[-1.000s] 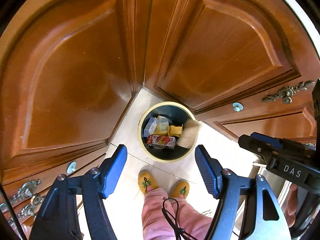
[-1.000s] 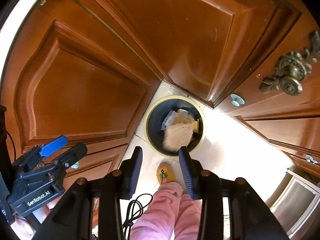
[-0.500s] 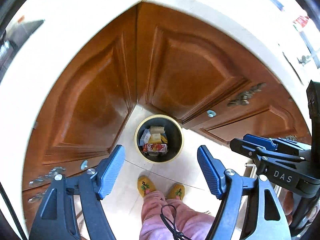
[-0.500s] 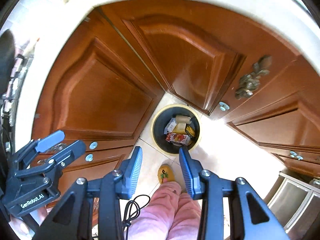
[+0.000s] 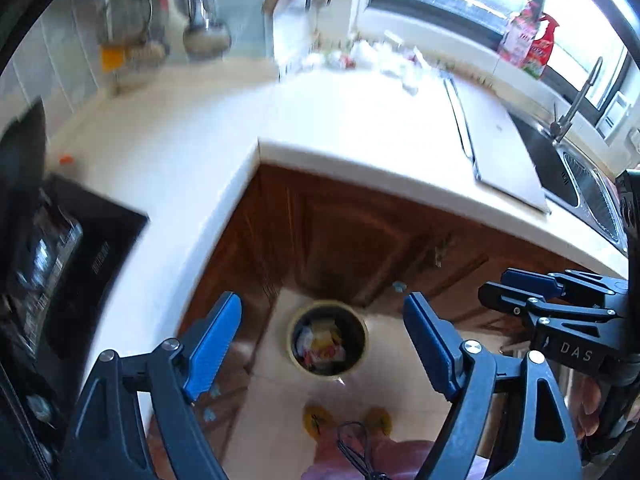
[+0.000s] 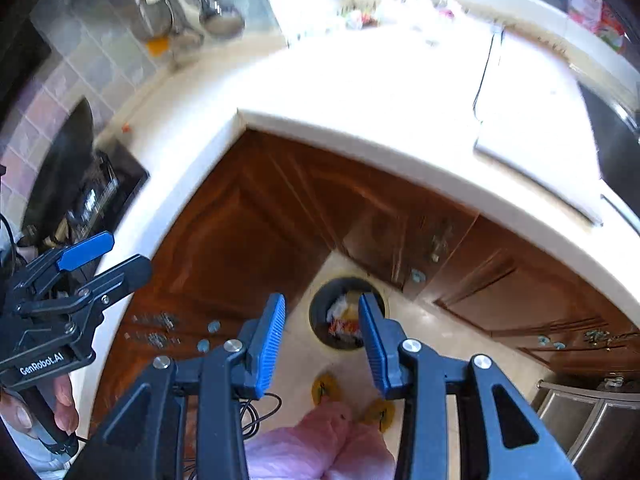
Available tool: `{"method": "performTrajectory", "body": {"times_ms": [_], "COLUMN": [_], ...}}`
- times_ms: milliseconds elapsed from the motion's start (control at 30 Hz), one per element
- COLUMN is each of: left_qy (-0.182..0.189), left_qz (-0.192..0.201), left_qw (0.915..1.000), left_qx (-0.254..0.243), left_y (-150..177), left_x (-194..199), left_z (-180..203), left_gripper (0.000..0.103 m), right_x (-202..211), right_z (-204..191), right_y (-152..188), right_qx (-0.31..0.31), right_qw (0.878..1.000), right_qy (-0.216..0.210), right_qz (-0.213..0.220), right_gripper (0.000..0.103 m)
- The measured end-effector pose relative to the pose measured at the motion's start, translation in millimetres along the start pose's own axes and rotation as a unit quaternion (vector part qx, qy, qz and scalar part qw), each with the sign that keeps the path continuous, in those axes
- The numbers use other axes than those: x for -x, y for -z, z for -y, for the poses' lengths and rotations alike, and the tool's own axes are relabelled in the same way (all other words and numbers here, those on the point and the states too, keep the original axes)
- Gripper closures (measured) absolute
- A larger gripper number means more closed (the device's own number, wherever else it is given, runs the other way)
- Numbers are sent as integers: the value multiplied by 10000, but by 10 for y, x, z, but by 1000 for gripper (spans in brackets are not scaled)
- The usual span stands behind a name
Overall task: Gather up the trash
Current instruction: 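Raise both tools back up over the counter trash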
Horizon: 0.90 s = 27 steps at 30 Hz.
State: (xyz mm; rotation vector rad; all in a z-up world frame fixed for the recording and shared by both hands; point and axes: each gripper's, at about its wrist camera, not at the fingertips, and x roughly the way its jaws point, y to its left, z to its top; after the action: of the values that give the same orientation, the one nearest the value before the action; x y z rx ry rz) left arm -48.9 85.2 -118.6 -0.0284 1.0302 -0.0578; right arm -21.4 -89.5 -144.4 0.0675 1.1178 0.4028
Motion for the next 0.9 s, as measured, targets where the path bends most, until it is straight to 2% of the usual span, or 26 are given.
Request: {"method": "performTrajectory", "body": {"times_ms": [100, 333, 600, 900], "left_qy": [-123, -46, -80, 415], "left_qz": [231, 682, 1331, 1193], "left_qw": [9995, 9966, 9865, 9840], "left_qx": [-164, -457, -956, -1255], "left_y": [-137, -584, -1017, -1487], "left_x": [123, 403, 460, 164], "left_z": [76, 244, 487, 794], "left_gripper": [16, 16, 10, 10], "right_x": [191, 453, 758, 930], "right_z": [-21, -24, 106, 423], "right_y": [-87, -336, -511, -525], "right_qx": [-37, -107, -472, -950], "right_qw": [9996, 9973, 9878, 9765], "right_qy": [-2, 141, 450, 808], "right_qz": [265, 707, 1414, 1755], "right_gripper": [64, 64, 64, 64]}}
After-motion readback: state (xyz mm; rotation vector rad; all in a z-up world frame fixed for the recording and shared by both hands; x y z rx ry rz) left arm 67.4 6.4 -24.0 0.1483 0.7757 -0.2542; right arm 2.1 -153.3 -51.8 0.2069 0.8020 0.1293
